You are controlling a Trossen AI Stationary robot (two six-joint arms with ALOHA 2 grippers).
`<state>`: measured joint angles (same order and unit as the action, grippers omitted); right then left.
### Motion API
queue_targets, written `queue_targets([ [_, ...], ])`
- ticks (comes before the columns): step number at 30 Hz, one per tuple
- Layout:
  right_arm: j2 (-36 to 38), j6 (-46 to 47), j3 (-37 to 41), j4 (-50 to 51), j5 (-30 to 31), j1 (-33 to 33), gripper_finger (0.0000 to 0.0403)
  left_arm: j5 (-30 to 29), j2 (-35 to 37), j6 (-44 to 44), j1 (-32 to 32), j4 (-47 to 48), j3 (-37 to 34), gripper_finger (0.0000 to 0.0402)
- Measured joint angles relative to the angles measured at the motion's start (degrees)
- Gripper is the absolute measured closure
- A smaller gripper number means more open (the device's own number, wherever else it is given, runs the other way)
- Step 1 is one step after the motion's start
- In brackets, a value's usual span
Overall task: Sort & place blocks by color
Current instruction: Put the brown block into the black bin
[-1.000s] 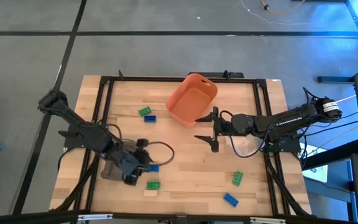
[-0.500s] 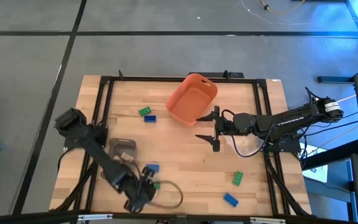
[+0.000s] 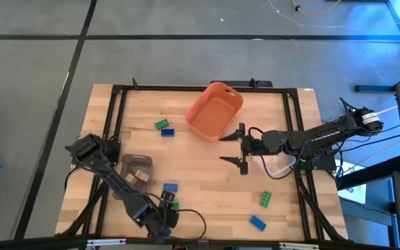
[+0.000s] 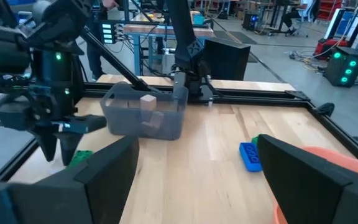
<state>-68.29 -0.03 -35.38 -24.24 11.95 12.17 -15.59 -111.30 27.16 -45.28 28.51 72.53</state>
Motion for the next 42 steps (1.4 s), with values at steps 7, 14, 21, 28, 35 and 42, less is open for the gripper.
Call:
queue_targets([
  [7,0.00,0.94,0.00,-0.23,0.01,0.08,0.0075,2.15,0.01,2.77,0.04,4.51,0.00,0.0233],
  [14,0.00,1.31,0.00,-0.15,0.02,0.08,0.0075,4.39,0.01,3.36,0.81,4.96,0.00,0.0233],
  [21,-0.02,1.42,0.02,0.09,0.00,0.08,0.0075,7.20,-1.61,3.44,0.73,5.49,0.08,0.0235],
  [28,-0.02,1.31,0.02,0.08,0.02,0.08,0.0075,9.05,-1.15,1.09,0.99,7.25,0.02,0.0288],
  [35,-0.04,1.29,0.04,0.05,0.00,0.08,0.0075,17.25,6.22,0.57,1.73,15.44,4.05,0.0288],
  [42,-0.04,1.26,0.04,0.08,-0.05,0.08,0.0075,-4.91,24.68,-10.32,3.83,16.43,4.63,0.0288],
])
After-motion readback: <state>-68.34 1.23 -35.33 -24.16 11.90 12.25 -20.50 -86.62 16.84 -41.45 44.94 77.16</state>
